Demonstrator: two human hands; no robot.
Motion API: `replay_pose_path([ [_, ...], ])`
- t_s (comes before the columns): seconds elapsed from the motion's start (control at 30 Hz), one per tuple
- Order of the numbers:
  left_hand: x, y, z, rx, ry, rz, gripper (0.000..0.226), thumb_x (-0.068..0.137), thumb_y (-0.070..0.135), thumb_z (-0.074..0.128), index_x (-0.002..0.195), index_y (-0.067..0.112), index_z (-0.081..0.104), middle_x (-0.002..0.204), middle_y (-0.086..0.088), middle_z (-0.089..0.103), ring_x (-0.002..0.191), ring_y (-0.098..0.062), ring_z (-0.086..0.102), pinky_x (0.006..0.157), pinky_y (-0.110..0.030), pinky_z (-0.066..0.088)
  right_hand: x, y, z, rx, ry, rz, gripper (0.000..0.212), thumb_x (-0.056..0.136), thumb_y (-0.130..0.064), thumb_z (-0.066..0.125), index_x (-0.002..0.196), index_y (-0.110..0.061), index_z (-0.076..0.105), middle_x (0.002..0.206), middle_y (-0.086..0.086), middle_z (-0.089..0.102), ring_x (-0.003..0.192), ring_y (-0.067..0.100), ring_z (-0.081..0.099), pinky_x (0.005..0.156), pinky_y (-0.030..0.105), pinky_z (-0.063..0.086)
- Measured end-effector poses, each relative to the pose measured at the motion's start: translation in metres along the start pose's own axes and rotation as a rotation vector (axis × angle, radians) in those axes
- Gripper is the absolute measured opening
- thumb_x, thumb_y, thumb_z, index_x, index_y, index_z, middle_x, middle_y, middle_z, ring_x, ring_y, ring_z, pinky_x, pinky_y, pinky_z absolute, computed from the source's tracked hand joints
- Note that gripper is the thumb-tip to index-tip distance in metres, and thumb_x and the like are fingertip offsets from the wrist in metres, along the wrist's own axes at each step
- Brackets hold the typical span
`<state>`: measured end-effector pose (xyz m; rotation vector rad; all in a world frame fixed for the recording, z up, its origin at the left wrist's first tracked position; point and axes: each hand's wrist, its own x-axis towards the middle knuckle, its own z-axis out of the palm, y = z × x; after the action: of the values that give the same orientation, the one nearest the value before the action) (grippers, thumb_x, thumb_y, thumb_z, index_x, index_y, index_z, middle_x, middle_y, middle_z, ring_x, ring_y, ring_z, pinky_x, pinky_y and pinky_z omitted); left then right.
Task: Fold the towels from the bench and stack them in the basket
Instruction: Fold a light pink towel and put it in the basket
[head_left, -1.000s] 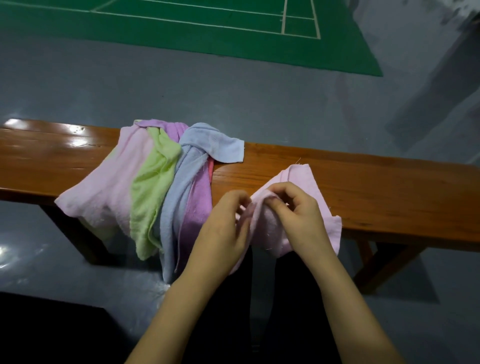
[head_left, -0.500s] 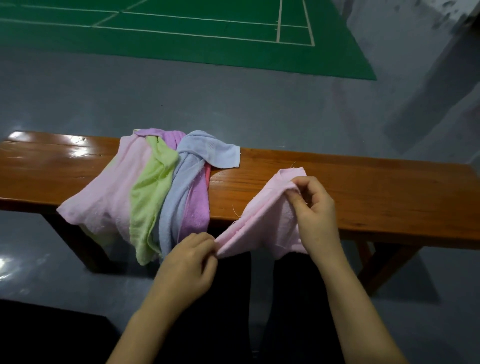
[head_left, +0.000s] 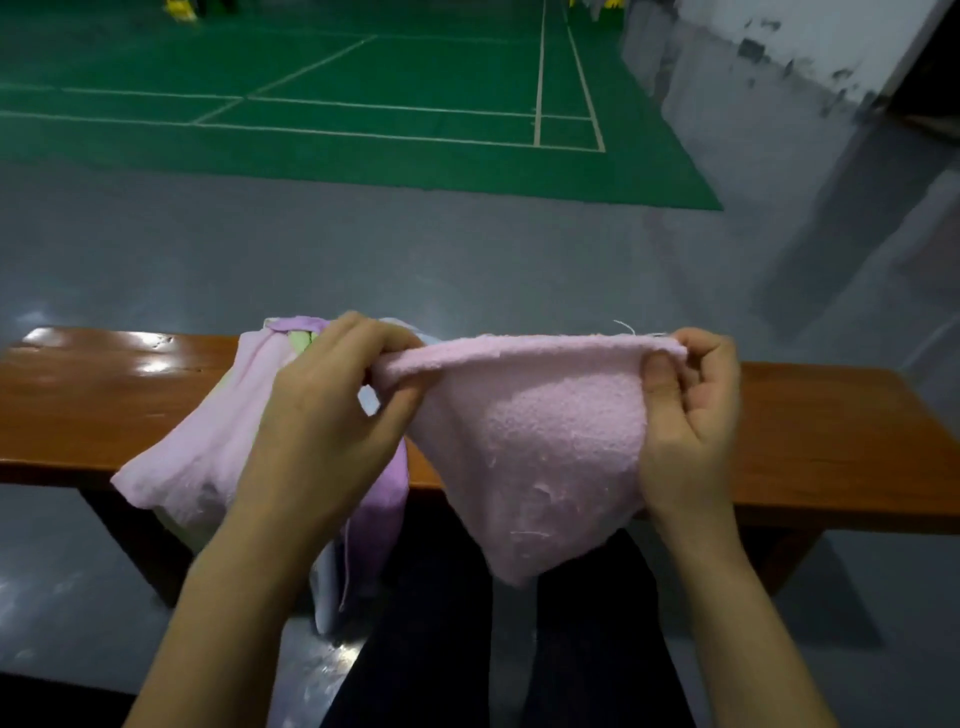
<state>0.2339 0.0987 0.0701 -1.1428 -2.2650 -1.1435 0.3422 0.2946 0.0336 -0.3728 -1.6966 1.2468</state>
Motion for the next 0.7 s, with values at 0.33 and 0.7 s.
replay_pose_path([
  [0.33,0.032,-0.021,0.044,-0.504,-0.058,-0.39,0.005,0.092,0.014,0.06,0.096,0.016,0.063,0.089,0.005,0.063,0.074,0.011,0.054,0.071,-0.008,0.042,0.033,0.015,0.018,0.13,0.042,0.283,0.015,0.099,-0.012,0.047,0.087,-0.02,0.052,0.089,0.003,0.061,0.078,0.007,0.055,0.069,0.018,0.043],
  [0.7,0.103,0.005,0.032,-0.356,0.113,-0.103,0.009,0.096,0.015,0.054,0.089,0.015,0.06,0.076,0.012,0.056,0.066,0.007,0.048,0.061,-0.009,0.037,0.1,-0.017,0.019,0.114,0.07,0.126,0.009,0.101,-0.019,0.043,0.097,-0.015,0.05,0.085,-0.005,0.054,0.069,-0.007,0.05,0.064,0.011,0.039],
])
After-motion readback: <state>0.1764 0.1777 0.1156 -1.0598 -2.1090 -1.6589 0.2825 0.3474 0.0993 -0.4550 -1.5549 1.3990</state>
